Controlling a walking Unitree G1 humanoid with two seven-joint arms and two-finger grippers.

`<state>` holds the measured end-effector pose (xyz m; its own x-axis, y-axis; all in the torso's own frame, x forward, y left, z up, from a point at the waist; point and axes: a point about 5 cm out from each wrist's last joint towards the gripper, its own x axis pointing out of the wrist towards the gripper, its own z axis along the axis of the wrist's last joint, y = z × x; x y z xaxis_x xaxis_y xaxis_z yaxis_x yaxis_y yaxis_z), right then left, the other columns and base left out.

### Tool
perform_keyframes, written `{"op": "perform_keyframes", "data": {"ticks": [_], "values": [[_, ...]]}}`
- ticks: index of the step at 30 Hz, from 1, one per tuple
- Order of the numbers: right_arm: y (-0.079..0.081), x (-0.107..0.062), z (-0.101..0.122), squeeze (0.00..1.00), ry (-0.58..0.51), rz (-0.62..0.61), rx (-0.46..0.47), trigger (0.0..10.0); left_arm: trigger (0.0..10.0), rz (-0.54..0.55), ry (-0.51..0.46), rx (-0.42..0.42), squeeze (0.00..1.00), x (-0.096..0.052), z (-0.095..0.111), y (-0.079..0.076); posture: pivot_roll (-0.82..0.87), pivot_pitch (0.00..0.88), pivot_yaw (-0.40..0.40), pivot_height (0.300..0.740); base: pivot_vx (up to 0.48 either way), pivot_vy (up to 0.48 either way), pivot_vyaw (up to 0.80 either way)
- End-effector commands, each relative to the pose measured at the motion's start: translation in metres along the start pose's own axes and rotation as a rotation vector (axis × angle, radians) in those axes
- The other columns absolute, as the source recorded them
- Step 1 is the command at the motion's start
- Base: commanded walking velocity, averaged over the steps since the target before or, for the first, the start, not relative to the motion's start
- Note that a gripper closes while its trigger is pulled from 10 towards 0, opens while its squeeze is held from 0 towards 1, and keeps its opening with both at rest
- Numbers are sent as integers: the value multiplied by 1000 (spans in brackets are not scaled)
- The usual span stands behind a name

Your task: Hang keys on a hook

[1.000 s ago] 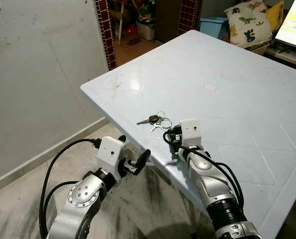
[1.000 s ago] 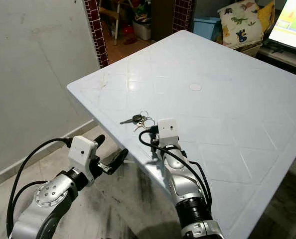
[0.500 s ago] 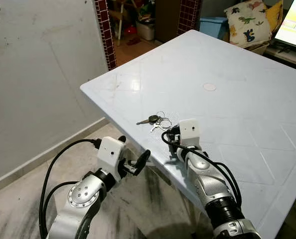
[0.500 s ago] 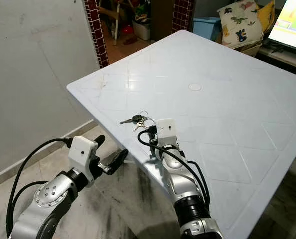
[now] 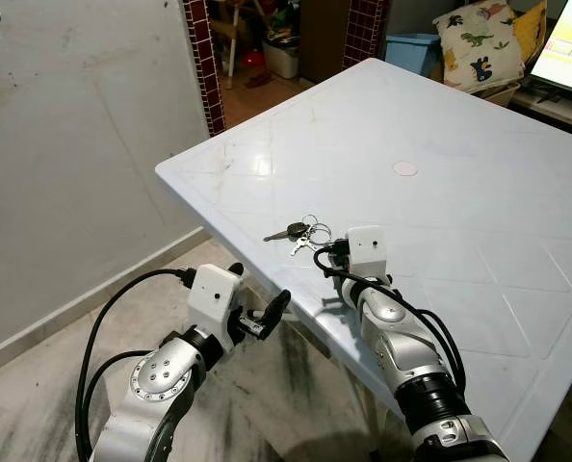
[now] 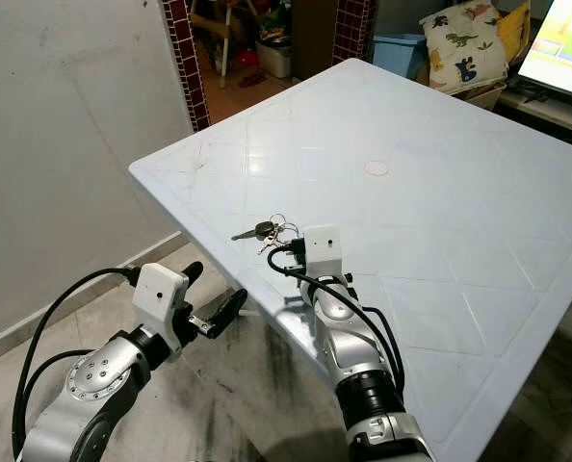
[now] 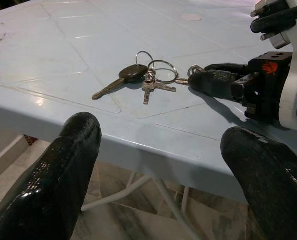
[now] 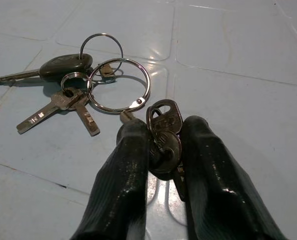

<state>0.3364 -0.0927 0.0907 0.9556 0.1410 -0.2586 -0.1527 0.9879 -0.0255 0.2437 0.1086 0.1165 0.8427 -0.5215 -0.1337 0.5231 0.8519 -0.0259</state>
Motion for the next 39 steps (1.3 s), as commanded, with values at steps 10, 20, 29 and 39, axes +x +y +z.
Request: {"op": "perform_keyframes", "data": {"ticks": [10, 20, 29, 39], "values": [[-3, 0, -12, 0, 56, -16, 38, 0, 10000, 2, 1, 14, 0, -1, 2, 1, 92, 85, 41, 740, 0, 0, 0], [-8, -6, 8, 0, -87, -9, 46, 0, 10000, 66, -30, 26, 0, 2, 6, 8, 85, 77, 43, 740, 0, 0, 0], [-10, -14, 40, 0, -283, 36, 115, 0, 10000, 104, -39, 28, 0, 3, 7, 15, 76, 70, 45, 740, 0, 0, 0], [-10, -15, 42, 0, -290, 37, 121, 0, 10000, 104, -38, 28, 0, 3, 7, 15, 76, 70, 45, 740, 0, 0, 0]]}}
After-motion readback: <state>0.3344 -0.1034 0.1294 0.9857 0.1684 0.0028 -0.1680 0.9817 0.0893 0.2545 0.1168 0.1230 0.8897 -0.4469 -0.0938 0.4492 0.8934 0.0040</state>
